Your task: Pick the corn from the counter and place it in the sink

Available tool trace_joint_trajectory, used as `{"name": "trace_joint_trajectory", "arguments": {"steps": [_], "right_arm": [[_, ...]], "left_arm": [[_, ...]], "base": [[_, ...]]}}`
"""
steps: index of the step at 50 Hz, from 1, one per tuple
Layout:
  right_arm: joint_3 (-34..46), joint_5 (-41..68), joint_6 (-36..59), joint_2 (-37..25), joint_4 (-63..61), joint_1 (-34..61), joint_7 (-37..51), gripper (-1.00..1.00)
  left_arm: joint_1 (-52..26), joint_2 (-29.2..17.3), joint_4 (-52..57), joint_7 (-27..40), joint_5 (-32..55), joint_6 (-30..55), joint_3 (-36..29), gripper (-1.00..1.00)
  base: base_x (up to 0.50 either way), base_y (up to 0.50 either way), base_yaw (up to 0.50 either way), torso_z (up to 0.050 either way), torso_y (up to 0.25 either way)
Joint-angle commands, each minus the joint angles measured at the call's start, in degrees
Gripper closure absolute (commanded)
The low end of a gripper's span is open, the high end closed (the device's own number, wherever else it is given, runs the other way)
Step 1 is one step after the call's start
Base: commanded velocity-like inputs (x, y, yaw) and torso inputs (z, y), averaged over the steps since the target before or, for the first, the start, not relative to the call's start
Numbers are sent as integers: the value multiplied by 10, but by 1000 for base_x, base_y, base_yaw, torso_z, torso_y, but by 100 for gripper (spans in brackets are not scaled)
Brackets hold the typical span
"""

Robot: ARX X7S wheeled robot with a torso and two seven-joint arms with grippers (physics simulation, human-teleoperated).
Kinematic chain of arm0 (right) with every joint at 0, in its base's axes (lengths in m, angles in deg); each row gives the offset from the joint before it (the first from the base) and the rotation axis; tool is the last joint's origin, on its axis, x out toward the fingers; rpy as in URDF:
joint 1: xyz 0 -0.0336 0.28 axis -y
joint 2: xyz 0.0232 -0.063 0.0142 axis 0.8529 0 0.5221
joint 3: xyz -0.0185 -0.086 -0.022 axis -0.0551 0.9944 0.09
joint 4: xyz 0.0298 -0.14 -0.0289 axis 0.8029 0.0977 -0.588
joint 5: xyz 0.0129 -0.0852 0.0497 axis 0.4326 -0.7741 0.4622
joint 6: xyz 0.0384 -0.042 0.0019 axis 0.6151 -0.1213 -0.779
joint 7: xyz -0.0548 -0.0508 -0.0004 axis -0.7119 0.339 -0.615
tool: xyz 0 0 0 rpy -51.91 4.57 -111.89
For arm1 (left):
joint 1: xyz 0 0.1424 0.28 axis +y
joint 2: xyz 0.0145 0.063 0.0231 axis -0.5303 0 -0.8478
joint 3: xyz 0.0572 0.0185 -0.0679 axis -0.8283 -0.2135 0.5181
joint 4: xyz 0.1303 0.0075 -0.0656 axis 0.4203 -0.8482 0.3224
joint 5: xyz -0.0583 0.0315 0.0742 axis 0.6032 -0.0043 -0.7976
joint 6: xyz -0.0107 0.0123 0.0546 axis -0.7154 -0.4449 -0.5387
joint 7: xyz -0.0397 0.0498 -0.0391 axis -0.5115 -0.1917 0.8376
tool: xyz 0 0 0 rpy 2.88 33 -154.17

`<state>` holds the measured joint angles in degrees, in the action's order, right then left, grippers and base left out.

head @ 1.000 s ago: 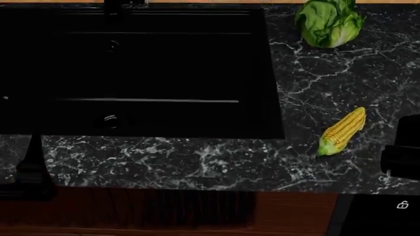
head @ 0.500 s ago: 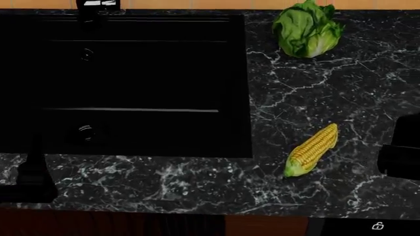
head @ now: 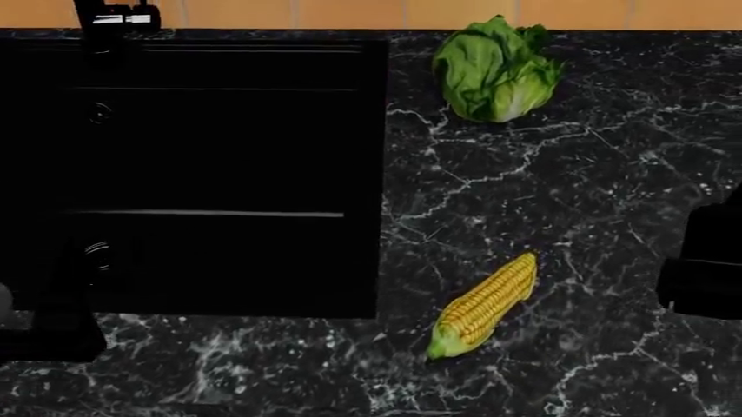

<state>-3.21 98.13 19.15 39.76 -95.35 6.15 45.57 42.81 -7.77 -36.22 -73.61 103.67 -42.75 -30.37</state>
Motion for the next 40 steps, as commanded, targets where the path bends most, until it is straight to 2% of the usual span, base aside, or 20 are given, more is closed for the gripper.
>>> {"name": "trace_joint_trajectory", "arguments": {"steps": [1, 18, 29, 40], "right_arm": [[4, 4, -9, -2, -2, -3, 0, -100], [2, 14, -21, -11, -6, -7, -1, -100], [2, 23, -24, -15, -3, -10, 8, -100], [10, 32, -21, -23, -2, -9, 24, -100]], "left_arm": [[1, -2, 0, 2, 1, -1, -1, -100], [7, -3, 1, 3, 6, -4, -1, -100], [8, -4, -2, 4, 7, -6, -4, -100], [6, -6, 0, 6, 10, -2, -5, -100]], "base": [[199, -184, 0, 0, 0], [271, -186, 0, 0, 1], [276, -9, 0, 0, 0], [5, 45, 0, 0, 0]]}}
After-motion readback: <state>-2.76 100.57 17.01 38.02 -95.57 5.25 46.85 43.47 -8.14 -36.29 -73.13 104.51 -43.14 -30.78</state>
